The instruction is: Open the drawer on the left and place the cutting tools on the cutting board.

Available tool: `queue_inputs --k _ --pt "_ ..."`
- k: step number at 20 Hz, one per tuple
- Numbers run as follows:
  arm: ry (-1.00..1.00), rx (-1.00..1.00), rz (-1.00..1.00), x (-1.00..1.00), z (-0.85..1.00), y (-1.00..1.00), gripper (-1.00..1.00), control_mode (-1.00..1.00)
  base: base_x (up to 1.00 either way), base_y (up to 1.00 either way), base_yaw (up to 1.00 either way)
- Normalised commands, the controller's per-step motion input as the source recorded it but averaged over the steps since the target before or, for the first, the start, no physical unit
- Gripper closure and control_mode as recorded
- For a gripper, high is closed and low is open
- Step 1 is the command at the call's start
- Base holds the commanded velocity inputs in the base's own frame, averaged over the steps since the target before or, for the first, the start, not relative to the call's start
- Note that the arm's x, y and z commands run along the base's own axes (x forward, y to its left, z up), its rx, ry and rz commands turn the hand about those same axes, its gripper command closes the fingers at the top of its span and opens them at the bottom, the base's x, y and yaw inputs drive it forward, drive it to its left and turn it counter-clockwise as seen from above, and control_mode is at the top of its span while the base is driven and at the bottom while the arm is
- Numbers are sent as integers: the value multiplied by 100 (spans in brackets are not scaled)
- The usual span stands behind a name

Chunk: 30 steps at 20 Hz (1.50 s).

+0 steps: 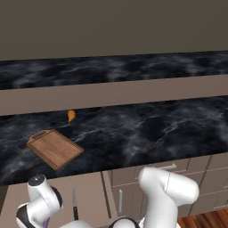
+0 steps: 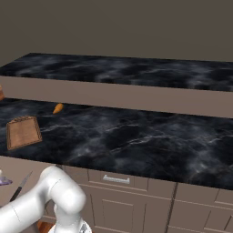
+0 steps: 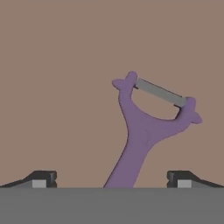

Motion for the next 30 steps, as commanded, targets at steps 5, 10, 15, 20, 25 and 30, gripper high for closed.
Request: queue_inputs --k 5,10,15,20,25,30 --pt "0 2 0 2 -23 4 -100 -100 0 0 0" --pt "1 0 0 0 -25 0 -100 -100 0 0 0" --pt "4 0 0 0 -27 0 -100 -100 0 0 0" --pt "8 0 0 0 -41 5 100 -100 0 0 0" --pt "5 0 0 -25 -39 5 100 -100 0 0 0" --pt "0 0 -1 -72 -15 0 100 -100 0 0 0"
